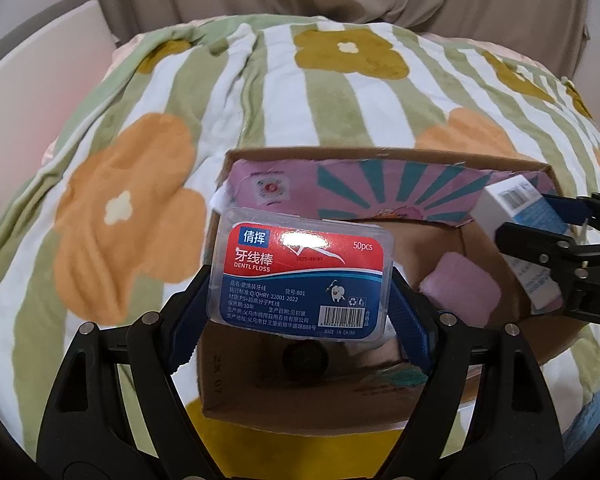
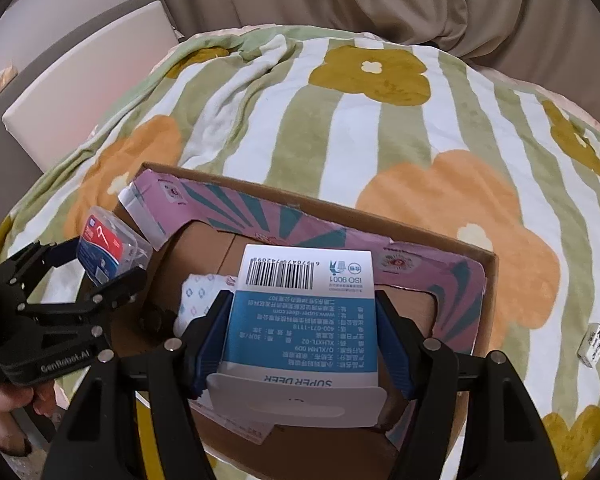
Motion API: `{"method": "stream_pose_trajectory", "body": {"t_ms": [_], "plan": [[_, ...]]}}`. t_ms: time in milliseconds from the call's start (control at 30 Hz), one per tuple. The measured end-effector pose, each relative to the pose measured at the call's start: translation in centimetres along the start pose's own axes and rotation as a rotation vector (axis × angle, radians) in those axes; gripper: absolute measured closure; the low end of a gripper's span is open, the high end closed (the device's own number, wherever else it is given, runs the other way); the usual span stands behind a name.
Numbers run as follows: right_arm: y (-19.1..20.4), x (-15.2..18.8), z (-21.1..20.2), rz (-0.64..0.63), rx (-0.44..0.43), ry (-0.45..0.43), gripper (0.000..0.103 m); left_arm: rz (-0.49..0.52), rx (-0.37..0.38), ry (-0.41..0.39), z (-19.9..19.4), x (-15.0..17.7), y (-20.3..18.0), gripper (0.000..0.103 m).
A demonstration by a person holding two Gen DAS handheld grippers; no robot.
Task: Organize objects
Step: 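Carry the floss box and carton over the cardboard box and release both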
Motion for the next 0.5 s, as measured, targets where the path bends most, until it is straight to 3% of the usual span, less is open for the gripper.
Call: {"method": "stream_pose_trajectory", "body": {"t_ms": [367, 500], "plan": [[0.4, -1.1, -0.3, 0.037, -0.047, -0.015, 0.039, 0.002, 0.034, -0.003, 0.0, -0.5, -1.7, 0.022], [0.4, -1.4, 0.0, 0.077, -0.081, -0.006, 0.033, 0.020, -0.013, -0.002, -0.1, -0.2, -2.0, 0.000]]}}
Point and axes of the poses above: each gripper's, at about its wrist camera, not at the fingertips, and z roughly the way its jaws point, y to its left, x to its underside, the point moved 8 cm from there along z, roughly the way its jaws point, and after that the axes turned 12 degrees about -x, right-handed, at the moved point
